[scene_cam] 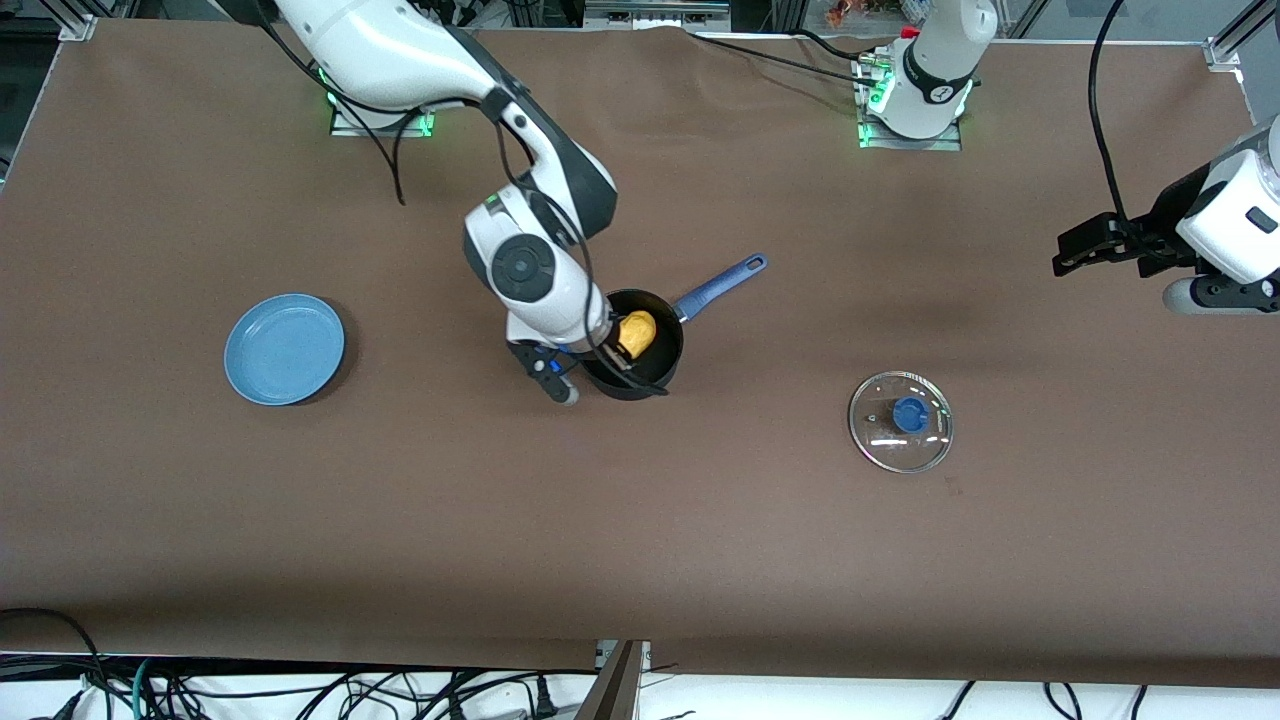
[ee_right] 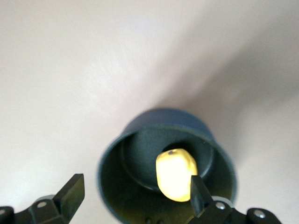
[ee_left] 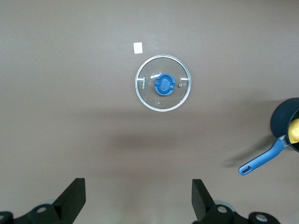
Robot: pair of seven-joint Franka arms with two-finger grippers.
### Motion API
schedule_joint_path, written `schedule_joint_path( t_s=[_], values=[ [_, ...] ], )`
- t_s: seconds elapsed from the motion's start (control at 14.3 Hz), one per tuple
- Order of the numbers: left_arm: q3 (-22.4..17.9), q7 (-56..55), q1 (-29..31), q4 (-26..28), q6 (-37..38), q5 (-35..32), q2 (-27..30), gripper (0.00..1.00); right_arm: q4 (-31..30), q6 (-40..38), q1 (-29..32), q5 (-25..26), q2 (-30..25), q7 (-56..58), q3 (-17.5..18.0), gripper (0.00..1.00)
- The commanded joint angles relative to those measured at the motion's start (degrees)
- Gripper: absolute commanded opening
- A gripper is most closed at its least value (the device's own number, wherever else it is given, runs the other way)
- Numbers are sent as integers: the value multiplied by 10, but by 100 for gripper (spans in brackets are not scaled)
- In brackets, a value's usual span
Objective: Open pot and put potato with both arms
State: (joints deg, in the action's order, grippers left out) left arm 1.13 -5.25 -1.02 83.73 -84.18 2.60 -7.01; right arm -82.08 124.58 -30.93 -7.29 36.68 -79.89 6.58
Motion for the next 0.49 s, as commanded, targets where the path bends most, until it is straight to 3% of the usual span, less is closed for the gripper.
schedule_joint_path(
  t_s=[0.0, 0.21, 0.42],
  values=[
    [7, -39, 8, -3, 7, -10, 3, 100, -17, -69, -2, 6, -73, 41, -37, 100],
    [7, -42, 8, -4, 7, -11, 3, 100, -17, -165, -2, 6, -122, 183, -103, 100],
    [7, -39, 8, -4, 8, -11, 3, 100, -19, -231, -1, 1, -165, 333, -199, 100]
  ],
)
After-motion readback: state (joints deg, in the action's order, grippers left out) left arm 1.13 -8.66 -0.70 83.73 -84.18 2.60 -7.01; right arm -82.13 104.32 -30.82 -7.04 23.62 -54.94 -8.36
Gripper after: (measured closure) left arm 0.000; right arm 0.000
